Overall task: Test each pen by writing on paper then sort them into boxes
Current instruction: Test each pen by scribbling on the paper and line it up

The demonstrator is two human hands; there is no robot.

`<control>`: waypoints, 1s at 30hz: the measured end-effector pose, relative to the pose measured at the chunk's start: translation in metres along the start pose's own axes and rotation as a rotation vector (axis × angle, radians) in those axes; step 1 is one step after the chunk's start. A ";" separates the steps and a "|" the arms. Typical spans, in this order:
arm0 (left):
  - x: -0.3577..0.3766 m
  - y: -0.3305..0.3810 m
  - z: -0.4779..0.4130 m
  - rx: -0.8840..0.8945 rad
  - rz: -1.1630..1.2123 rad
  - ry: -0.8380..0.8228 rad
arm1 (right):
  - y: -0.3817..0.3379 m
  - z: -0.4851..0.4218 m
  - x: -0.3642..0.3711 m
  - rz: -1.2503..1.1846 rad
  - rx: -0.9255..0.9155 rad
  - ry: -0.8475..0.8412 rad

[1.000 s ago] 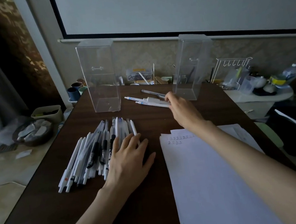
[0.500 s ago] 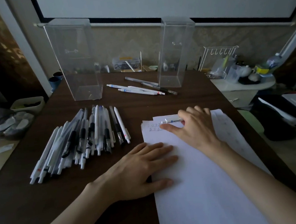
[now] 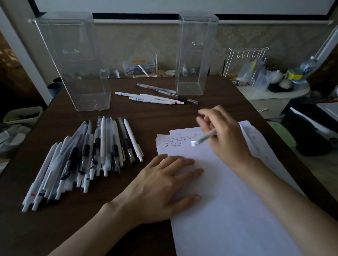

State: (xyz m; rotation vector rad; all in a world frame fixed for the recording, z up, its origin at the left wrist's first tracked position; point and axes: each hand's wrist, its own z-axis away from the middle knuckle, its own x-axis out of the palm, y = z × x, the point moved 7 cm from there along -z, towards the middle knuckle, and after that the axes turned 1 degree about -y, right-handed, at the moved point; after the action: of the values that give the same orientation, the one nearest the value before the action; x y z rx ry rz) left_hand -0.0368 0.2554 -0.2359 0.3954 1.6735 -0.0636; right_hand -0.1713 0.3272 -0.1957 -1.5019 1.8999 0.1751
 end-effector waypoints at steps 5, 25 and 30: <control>0.016 -0.009 -0.003 -0.087 0.043 -0.143 | 0.003 0.002 -0.005 -0.424 0.288 0.021; 0.016 -0.011 -0.005 -0.089 0.072 -0.139 | 0.021 0.009 0.051 -0.384 0.595 -0.313; 0.016 -0.011 -0.005 -0.096 0.077 -0.128 | 0.020 0.008 0.049 -0.358 0.610 -0.304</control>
State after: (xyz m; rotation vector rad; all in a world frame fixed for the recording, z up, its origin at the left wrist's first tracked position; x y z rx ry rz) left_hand -0.0463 0.2493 -0.2523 0.3750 1.5275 0.0476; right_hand -0.1897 0.2986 -0.2366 -1.2697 1.2587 -0.3006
